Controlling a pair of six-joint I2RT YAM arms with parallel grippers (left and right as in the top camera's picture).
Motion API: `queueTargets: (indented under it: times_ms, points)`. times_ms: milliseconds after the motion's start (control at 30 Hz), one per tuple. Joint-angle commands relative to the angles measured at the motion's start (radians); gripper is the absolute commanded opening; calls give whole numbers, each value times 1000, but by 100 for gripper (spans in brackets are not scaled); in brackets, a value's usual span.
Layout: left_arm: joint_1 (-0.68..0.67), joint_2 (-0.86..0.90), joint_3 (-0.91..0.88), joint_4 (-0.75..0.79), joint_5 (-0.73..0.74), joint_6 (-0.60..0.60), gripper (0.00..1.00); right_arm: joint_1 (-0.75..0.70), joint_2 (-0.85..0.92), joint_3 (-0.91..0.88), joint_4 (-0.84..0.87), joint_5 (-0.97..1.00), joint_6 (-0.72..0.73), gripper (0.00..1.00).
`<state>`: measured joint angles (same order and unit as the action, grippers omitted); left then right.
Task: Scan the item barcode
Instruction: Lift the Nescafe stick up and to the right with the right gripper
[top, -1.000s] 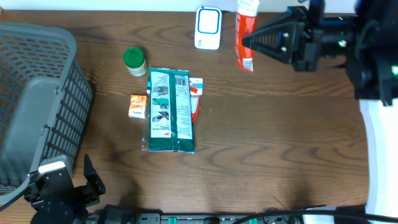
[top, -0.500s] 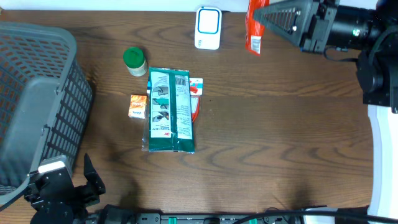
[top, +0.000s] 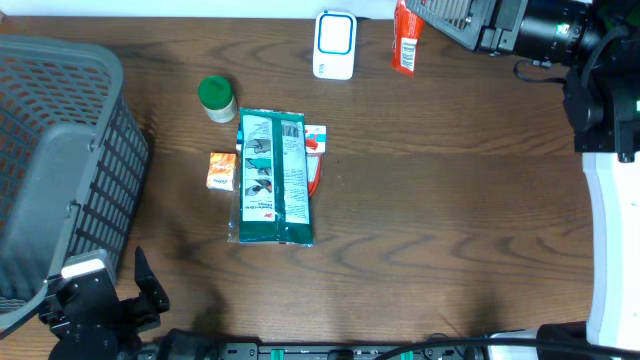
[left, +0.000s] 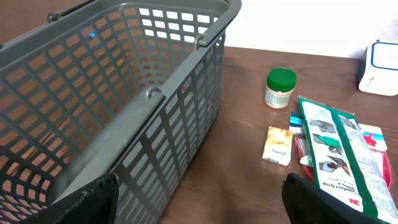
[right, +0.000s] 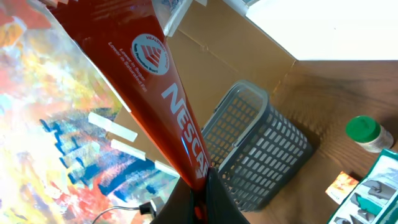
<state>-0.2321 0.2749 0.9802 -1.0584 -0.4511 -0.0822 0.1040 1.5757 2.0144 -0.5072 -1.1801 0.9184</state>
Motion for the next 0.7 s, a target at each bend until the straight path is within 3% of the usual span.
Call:
queueTargets:
  times_ms: [0,400,667]
  points:
    - [-4,7,-8,1,-5,-7,84,-6,-1,-1,3,5,31,1]
    - [-4,7,-8,1,-5,-6,84,-7,-1,-1,2,8,29,1]
    - [-4,7,-8,1,-5,-6,84,-14,-1,-1,21,56,151,1]
